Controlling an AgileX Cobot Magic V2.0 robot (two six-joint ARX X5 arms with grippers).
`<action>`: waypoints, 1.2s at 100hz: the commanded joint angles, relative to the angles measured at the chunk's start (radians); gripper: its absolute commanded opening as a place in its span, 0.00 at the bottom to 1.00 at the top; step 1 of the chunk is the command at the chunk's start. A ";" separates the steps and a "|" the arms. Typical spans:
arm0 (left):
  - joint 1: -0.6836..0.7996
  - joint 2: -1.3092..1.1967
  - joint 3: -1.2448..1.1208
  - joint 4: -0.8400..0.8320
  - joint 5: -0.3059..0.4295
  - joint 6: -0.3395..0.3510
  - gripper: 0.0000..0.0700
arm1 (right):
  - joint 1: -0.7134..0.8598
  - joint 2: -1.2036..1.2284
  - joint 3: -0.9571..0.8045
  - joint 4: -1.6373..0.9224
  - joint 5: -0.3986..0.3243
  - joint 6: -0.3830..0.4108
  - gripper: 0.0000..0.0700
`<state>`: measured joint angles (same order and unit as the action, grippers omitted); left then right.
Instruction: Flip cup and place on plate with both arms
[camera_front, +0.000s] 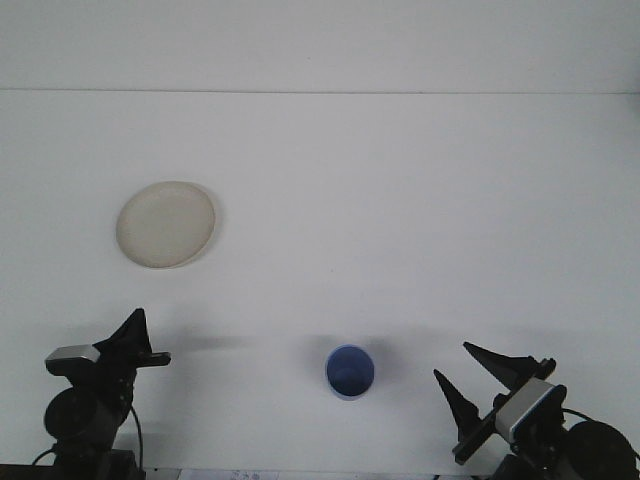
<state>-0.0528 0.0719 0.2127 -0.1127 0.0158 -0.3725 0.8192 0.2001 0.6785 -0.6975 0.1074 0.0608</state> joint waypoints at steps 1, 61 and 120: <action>-0.001 0.058 0.125 -0.051 0.029 -0.007 0.03 | 0.011 0.004 0.003 0.009 0.003 0.014 0.59; -0.489 1.042 0.990 -0.689 0.470 0.208 0.66 | 0.011 0.004 0.003 0.008 0.026 -0.043 0.59; -0.858 1.529 1.140 -0.606 0.269 0.241 0.66 | 0.011 0.004 0.003 -0.016 0.025 -0.042 0.59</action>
<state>-0.8963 1.5677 1.3285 -0.7341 0.2897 -0.1432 0.8192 0.2001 0.6781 -0.7208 0.1314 0.0261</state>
